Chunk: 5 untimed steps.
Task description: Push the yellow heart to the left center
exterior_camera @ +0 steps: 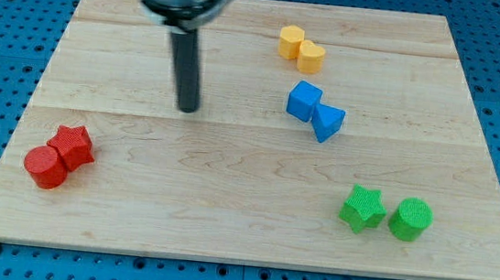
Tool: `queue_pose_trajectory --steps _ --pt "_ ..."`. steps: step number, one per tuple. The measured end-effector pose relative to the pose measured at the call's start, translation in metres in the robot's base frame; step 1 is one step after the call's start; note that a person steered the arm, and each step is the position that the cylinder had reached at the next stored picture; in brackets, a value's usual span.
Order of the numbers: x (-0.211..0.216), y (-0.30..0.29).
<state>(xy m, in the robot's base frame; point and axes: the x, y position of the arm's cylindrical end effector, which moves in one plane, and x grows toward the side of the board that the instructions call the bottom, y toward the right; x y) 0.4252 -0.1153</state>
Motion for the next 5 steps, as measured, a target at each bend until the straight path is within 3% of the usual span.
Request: queue_pose_trajectory --steps 1,3,4,5 --pt "-0.001 -0.020" --pt "-0.022 0.078" --pt "-0.053 0.113" --pt "-0.074 0.208"
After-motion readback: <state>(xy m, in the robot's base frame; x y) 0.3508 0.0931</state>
